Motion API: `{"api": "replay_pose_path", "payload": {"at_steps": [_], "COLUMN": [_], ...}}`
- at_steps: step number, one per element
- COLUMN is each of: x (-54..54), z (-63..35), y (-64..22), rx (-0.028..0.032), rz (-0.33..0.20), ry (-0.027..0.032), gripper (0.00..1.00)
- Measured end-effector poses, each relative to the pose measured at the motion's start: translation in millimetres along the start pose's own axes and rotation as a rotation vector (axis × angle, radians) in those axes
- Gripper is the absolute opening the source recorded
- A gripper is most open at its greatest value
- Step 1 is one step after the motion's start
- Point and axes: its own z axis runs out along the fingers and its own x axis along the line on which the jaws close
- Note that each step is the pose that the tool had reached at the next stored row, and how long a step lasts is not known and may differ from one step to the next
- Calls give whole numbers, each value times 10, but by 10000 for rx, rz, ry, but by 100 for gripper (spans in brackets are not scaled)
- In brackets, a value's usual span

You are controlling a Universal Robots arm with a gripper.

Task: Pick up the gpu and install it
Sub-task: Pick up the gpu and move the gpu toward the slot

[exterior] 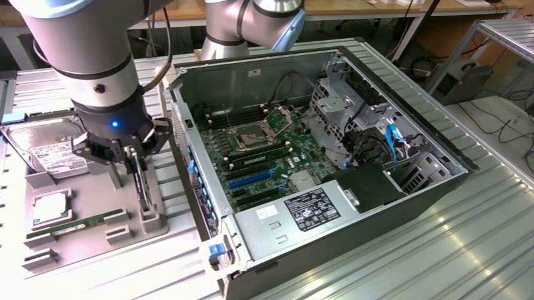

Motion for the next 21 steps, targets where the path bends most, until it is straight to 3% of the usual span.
{"api": "replay_pose_path", "payload": {"at_steps": [3, 4, 6, 14, 21], "x": [-15, -21, -33, -117, -250], "z": [-135, -242, -403, -830, -1182], "y": [0, -1, -6, -42, -112], "rx": [-68, -74, -73, -74, -71], "rz": [1, 1, 3, 12, 26], "ry": [3, 8, 28, 104, 245], "gripper": [26, 26, 26, 26, 26]}}
